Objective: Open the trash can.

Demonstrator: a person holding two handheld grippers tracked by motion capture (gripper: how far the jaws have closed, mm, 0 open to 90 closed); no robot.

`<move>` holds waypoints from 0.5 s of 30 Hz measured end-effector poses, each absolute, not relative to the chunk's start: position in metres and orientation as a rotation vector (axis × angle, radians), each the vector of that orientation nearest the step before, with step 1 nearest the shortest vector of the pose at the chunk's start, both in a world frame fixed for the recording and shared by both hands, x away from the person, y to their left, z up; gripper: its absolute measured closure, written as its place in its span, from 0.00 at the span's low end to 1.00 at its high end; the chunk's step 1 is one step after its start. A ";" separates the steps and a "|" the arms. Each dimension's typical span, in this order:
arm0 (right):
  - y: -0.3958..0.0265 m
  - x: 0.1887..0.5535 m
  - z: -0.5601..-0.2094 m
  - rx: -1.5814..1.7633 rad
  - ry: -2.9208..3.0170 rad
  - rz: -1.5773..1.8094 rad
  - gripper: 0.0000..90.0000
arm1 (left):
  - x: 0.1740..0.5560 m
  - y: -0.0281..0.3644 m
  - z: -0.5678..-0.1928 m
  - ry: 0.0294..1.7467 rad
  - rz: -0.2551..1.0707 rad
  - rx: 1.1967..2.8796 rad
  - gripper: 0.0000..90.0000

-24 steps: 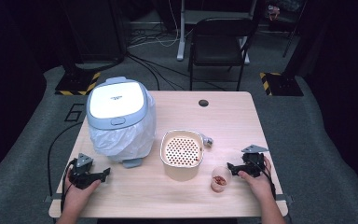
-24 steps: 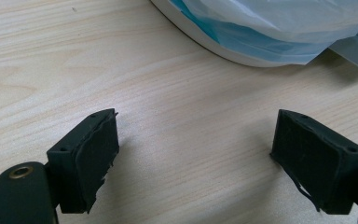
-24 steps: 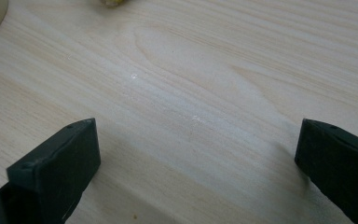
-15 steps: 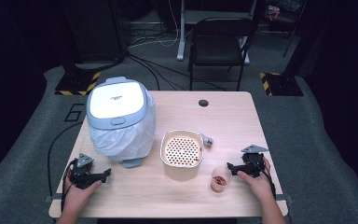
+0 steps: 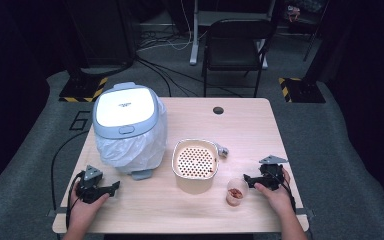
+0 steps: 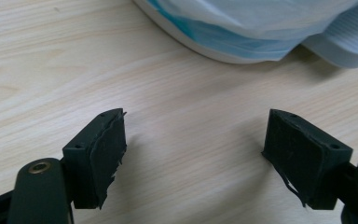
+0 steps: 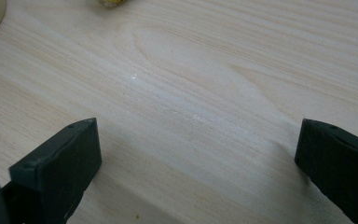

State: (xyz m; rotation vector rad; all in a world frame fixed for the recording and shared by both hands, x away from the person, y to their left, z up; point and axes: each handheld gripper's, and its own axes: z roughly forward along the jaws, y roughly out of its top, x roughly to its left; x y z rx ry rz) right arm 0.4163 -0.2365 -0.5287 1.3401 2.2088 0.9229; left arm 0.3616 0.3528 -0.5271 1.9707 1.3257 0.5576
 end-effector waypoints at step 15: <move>-0.237 0.415 -0.529 1.338 2.219 0.924 0.00 | 0.345 0.324 -0.511 1.207 0.461 1.983 0.25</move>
